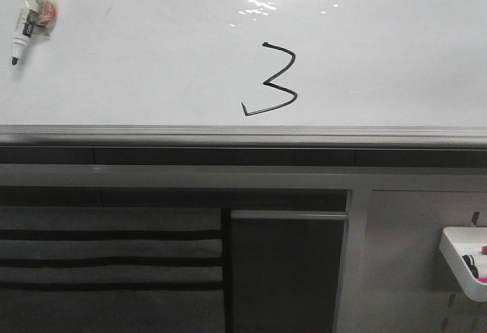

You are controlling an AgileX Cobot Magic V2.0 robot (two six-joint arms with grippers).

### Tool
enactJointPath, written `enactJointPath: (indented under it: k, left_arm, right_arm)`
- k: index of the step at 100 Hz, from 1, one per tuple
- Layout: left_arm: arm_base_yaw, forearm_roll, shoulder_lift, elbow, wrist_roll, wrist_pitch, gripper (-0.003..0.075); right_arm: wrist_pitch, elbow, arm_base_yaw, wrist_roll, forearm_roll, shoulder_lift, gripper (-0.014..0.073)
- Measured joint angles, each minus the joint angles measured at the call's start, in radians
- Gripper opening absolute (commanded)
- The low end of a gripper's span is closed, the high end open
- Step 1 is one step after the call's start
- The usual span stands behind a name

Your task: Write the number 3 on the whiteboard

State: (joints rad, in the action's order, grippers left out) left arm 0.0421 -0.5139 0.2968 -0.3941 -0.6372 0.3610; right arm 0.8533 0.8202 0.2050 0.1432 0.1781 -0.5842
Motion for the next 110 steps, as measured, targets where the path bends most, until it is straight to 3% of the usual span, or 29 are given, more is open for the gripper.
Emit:
enactJointPath:
  k: [16,35,45,55,64,83,110]
  left_arm:
    - [-0.012,0.002,-0.175,0.069,0.001,-0.028,-0.0018]
    - [-0.012,-0.009,-0.248,0.144,0.023,-0.05,-0.0018]
    - [-0.012,0.081,-0.275,0.187,0.202,-0.078,-0.0018]
    - [-0.012,0.289,-0.302,0.231,0.416,-0.104,-0.0018]
    - [-0.012,0.391,-0.302,0.283,0.507,-0.145,-0.0018]
    - [-0.012,0.435,-0.302,0.401,0.547,-0.324,-0.0018]
    - [-0.012,0.491,-0.302,0.401,0.559,-0.337,-0.0018]
  right_arm:
    - [0.0,0.0,0.0,0.0,0.0,0.0,-0.0067]
    - [0.0,0.0,0.0,0.0,0.0,0.0,-0.0067]
    - [0.0,0.0,0.0,0.0,0.0,0.0,-0.0067]
    - [0.0,0.0,0.0,0.0,0.0,0.0,-0.0067]
    - [0.0,0.0,0.0,0.0,0.0,0.0,-0.0067]
    - [0.0,0.0,0.0,0.0,0.0,0.0,-0.0067]
    - [0.002,0.0,0.0,0.0,0.0,0.0,-0.0067]
